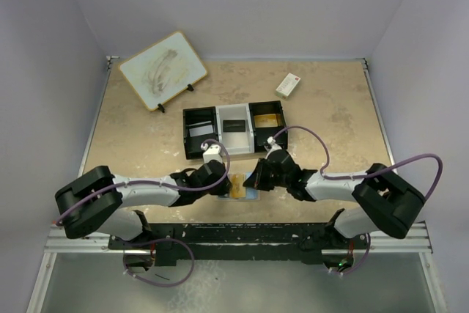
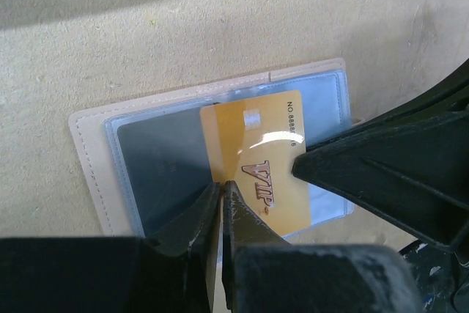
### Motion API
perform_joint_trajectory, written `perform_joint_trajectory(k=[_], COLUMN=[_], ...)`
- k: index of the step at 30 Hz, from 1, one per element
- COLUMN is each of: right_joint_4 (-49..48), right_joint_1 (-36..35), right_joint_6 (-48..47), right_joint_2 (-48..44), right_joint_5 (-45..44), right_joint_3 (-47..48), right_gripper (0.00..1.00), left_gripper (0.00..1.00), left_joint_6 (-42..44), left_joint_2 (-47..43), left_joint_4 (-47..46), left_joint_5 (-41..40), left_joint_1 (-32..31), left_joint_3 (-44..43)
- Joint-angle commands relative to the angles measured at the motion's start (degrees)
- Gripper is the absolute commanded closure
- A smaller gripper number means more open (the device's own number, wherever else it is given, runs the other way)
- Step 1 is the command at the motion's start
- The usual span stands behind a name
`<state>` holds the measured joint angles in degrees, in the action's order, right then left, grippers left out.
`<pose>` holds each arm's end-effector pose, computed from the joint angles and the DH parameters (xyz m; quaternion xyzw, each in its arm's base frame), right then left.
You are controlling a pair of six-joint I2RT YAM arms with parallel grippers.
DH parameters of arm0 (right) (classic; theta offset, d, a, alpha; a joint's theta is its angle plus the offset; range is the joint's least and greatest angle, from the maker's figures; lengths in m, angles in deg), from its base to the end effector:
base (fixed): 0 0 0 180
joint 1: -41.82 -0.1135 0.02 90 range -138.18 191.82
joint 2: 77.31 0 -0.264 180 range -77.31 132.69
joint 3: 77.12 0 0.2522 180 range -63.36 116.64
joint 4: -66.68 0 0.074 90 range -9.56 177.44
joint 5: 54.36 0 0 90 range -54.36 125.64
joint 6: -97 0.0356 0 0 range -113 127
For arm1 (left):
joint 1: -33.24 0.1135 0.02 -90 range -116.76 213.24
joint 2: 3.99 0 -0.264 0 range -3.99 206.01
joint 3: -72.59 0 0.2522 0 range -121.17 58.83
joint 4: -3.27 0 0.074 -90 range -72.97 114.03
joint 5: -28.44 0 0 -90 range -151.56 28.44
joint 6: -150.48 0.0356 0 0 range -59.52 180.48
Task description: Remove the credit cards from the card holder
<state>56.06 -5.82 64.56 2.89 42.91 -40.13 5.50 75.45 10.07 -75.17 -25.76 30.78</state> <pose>0.1658 0.1885 0.1421 0.0453 0.8747 0.4146 0.2470 0.1354 -0.2090 0.1430 -0.0138 0.9165 -0.2630 0.3011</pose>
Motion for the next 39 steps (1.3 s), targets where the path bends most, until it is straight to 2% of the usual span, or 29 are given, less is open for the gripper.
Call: perform_joint_trajectory(k=[1,3,11,18,21,24,32,36,39], right_joint_4=[-4.82,-6.66,-14.90,-17.30,-17.32,-15.40,3.94,10.59,12.57], right_joint_1=[0.17,0.22,0.18,0.18,0.18,0.18,0.61,0.62,0.63], right_joint_6=[0.38,0.51,3.48,3.68,3.54,3.25,-5.36,-14.59,-24.03], right_joint_2=[1.07,1.69,5.58,7.49,7.52,6.19,-9.04,-22.56,-32.67], right_joint_5=[3.06,4.36,8.57,10.05,10.16,8.70,-4.34,-10.36,-16.60], right_joint_3=[-0.37,-0.54,-1.38,-1.37,-1.65,-1.86,0.40,2.09,2.92], right_gripper=[1.00,1.00,0.87,0.85,0.89,1.00,1.00,1.00,1.00], left_gripper=[1.00,1.00,1.00,1.00,1.00,1.00,1.00,0.99,0.93], left_joint_6=[0.43,0.32,-0.28,-0.52,-0.69,-0.89,-0.98,-0.73,-0.50], left_joint_2=[2.02,2.00,1.62,0.96,0.67,0.32,-4.74,-8.61,-12.40], left_joint_4=[1.13,1.68,2.06,2.28,2.56,2.66,3.15,3.10,3.25], left_joint_5=[-0.84,-1.10,-1.69,-2.18,-2.43,-2.72,-4.46,-4.18,-4.57], left_joint_1=[-1.08,-1.43,-1.81,-1.87,-1.90,-1.89,-1.89,-1.97,-1.93], left_joint_3=[-0.06,0.13,1.10,1.59,1.67,1.75,2.46,2.63,2.70])
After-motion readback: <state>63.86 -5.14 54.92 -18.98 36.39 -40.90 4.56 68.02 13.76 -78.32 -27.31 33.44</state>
